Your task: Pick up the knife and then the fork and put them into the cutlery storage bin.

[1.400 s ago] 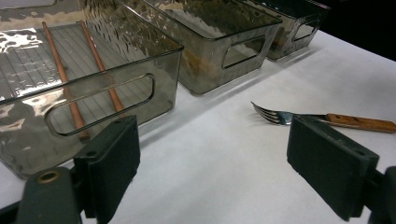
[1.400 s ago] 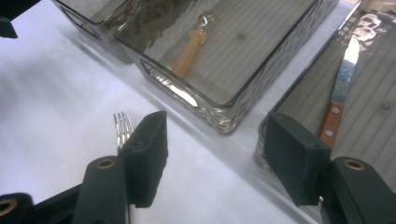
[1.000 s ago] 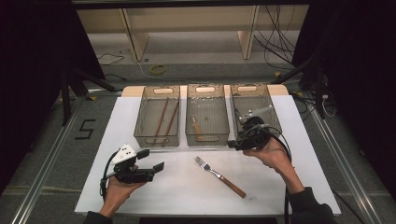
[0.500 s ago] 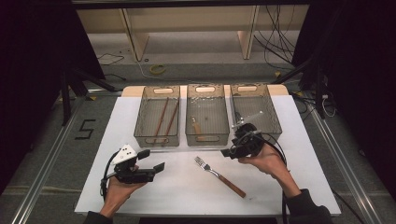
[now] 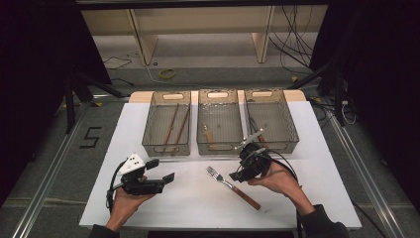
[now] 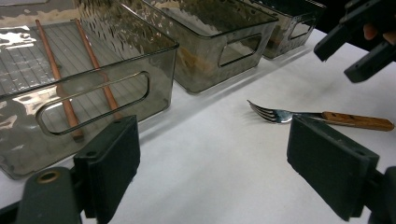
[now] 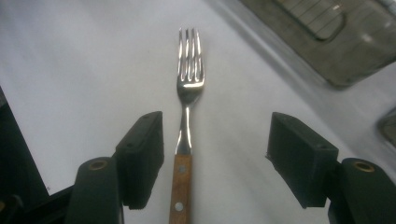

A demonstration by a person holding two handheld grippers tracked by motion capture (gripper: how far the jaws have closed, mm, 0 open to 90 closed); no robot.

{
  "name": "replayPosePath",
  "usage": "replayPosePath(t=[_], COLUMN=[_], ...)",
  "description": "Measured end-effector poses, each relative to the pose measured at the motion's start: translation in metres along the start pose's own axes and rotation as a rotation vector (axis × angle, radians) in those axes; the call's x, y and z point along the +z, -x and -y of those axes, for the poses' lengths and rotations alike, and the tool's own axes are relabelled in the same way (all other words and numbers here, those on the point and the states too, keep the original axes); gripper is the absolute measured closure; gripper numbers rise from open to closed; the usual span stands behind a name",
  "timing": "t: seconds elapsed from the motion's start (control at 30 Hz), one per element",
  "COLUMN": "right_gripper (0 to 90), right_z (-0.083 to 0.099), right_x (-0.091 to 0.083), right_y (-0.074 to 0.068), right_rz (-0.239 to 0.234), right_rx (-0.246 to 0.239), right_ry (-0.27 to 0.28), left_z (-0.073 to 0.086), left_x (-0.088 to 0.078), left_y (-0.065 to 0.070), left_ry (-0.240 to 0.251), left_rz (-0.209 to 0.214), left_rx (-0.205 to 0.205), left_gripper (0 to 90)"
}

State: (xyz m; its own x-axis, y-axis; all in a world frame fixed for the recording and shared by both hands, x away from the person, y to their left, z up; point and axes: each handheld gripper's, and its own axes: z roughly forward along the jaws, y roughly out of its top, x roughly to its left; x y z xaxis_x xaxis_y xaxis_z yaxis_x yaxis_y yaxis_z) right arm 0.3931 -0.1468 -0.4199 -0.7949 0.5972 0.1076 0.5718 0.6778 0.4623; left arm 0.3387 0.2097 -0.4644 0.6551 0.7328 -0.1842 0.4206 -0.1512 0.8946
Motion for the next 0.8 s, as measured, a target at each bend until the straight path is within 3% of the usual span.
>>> replayPosePath(t=[0.53,0.8], right_gripper=[39.9,45.0], right_z=[0.008,0.011], right_x=[0.023,0.028], right_y=[-0.012,-0.014], right_rz=[-0.003,0.005], right_rx=[-0.04,-0.061], right_ry=[-0.13,-0.162], left_z=[0.0,0.0], left_x=[0.0,0.0], left_y=[0.001,0.001], left_ry=[-0.002,-0.004], left_rz=[0.001,-0.001], left_rx=[0.004,0.005], left_gripper=[16.8,16.8])
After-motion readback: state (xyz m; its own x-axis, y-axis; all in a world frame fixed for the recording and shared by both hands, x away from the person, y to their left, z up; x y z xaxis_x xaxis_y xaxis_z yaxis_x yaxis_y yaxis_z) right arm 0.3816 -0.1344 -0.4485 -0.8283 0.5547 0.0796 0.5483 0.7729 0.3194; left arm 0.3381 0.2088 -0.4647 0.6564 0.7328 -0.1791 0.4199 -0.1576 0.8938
